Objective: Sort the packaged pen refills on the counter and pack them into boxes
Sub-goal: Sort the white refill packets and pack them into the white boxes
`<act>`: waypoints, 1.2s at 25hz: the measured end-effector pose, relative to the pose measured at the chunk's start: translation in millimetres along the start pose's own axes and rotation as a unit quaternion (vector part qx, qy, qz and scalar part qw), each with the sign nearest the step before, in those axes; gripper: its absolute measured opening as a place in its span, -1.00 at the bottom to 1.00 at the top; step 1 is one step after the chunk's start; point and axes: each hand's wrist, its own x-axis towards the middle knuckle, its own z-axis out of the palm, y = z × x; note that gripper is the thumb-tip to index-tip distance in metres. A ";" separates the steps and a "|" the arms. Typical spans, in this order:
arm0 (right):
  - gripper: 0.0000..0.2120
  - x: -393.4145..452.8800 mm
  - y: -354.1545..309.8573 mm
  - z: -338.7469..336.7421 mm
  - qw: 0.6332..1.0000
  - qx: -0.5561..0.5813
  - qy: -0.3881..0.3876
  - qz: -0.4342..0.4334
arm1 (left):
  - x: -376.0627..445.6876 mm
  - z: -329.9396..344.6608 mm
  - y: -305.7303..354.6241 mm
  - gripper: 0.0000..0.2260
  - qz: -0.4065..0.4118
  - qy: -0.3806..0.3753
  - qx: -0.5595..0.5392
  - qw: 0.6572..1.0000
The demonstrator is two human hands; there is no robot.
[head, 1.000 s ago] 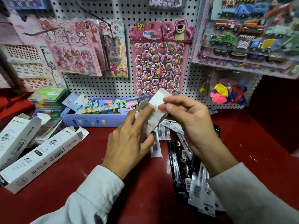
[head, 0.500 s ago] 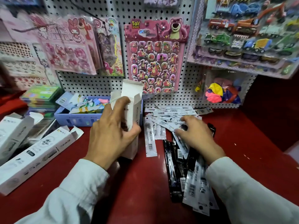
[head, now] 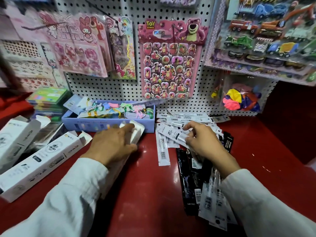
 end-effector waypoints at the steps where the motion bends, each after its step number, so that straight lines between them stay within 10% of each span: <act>1: -0.75 -1.3 1.1 1.5 1.000 0.002 0.001 0.001 | 0.2 7.2 2.8 -0.38 -0.011 -0.014 0.017 1.000; 5: -0.77 1.9 4.4 6.7 1.000 -0.001 0.001 0.013 | 1.1 32.5 39.9 -0.51 0.116 0.111 0.061 0.985; 14: -0.80 16.9 23.8 -5.4 0.959 0.190 0.173 0.115 | 8.1 46.2 57.9 -0.47 0.274 -0.069 -0.031 0.959; 18: -0.80 17.9 26.0 -3.9 0.930 0.269 0.185 0.169 | -2.8 43.0 61.8 -0.84 0.235 -0.097 -0.172 0.952; 24: -0.52 17.6 32.3 -4.9 0.994 -0.079 0.070 0.032 | -6.6 53.8 75.3 -0.76 0.125 0.081 -0.100 0.984; 27: -0.41 21.0 34.9 7.0 0.985 -0.159 -0.071 0.022 | -1.9 52.8 72.0 -0.79 0.090 0.089 -0.082 0.989; 30: -0.54 27.4 38.2 12.4 0.968 -0.248 -0.031 0.035 | -0.6 55.1 64.9 -0.90 0.060 0.064 -0.110 0.990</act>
